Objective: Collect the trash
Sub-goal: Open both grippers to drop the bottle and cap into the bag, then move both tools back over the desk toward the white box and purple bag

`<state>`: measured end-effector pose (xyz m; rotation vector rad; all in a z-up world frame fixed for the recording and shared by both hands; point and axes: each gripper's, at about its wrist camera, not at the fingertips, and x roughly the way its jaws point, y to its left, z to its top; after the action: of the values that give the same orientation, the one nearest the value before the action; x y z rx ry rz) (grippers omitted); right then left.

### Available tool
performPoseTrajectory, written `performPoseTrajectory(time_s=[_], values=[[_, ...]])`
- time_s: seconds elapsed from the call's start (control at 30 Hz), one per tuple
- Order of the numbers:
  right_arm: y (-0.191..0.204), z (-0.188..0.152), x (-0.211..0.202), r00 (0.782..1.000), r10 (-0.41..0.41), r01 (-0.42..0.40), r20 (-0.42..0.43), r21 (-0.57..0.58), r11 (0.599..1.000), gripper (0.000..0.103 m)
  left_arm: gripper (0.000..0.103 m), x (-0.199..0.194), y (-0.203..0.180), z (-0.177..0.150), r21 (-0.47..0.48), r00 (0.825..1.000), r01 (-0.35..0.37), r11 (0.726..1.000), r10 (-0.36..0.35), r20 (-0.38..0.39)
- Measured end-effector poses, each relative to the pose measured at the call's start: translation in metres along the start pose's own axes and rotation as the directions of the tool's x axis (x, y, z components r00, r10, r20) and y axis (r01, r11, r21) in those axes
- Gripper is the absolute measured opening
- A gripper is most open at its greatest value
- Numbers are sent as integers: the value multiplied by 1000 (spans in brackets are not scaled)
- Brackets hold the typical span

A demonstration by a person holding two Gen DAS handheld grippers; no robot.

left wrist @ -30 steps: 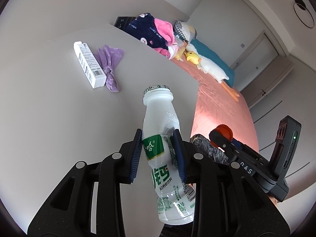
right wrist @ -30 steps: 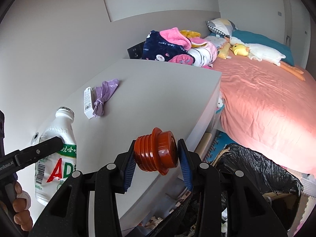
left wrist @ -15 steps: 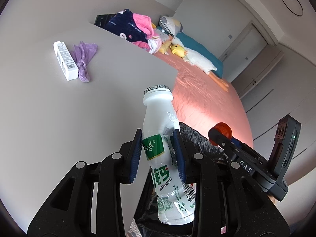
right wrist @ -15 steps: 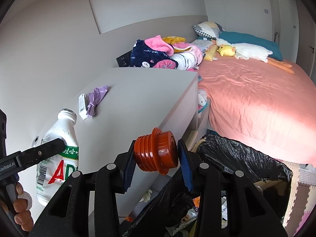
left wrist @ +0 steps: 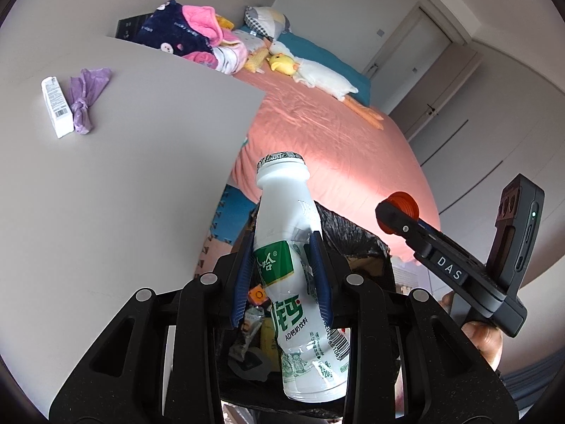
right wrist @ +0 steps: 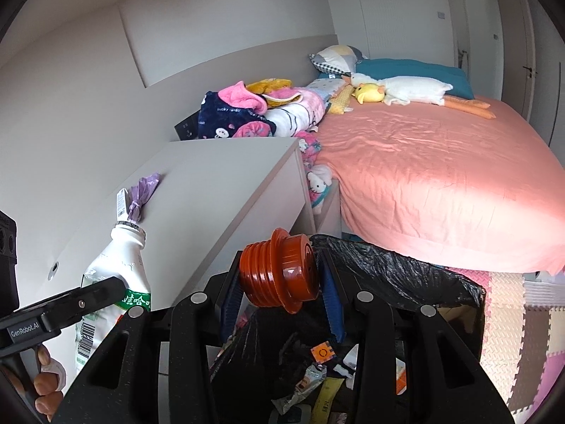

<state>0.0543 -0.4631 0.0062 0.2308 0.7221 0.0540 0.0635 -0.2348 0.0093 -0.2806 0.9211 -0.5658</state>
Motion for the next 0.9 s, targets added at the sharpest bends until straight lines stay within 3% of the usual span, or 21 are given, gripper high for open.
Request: performPoseTrajectory(time_s=[0.13,0.17,0.2,0.23,0.27,0.4,0.9], values=[[-17,1,-11,1000,-20,19,16,32,999,42,32,12,-15,-4,38,998,43,998,-41,-50],[-22,2,-15,999,-21,19,26,49,999,45,37,16,-19,-5,55,996,63,996,-59,-73],[-28,2,-18,999,-26,24,34,64,998,53,68,20,-24,-6,75,993,73,994,-65,-103],[-33,4,-23,998,-50,46,44,79,996,77,89,24,-29,-8,96,991,62,993,-50,-122],[-38,5,-28,994,-88,81,65,97,992,91,96,25,-34,-10,124,993,44,991,-30,-115],[-54,8,-42,983,-147,129,113,155,979,91,96,28,-51,-16,221,995,4,975,19,-100],[-55,9,-45,984,-135,118,120,143,983,91,96,21,-55,-16,247,996,-4,969,25,-82]])
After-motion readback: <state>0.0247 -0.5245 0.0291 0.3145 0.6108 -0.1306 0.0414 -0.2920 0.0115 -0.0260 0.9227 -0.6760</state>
